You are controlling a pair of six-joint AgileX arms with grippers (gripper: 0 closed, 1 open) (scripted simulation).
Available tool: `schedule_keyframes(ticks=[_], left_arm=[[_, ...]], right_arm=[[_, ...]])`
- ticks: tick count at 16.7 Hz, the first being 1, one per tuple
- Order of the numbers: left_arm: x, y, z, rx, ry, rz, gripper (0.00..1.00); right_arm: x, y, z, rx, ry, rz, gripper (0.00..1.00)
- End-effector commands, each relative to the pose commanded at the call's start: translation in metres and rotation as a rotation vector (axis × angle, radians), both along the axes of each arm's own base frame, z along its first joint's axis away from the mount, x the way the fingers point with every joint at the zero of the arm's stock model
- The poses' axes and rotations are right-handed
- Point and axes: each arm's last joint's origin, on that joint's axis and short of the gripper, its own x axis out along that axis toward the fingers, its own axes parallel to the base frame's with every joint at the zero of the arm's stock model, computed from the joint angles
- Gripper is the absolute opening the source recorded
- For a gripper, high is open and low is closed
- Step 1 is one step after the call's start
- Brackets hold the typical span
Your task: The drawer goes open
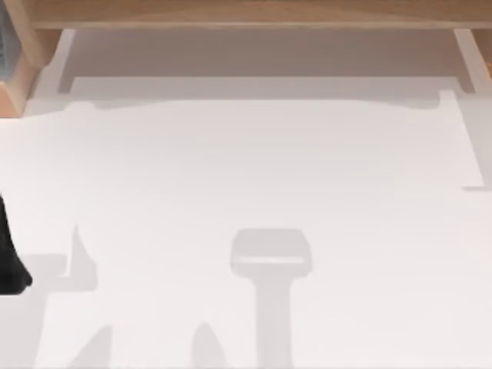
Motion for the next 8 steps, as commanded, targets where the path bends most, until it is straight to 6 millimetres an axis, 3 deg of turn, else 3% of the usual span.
schedule_keyframes(ticks=[5,8], left_arm=[[0.0000,0.0000,0.0000,0.000,0.000,0.000,1.00],[0.0000,0.0000,0.0000,0.000,0.000,0.000,1.00]], right_arm=[[-0.0079,0.0006,0.0008,-0.002,-0.003,0.000,0.00],[-0.0079,0.0006,0.0008,-0.002,-0.003,0.000,0.23]])
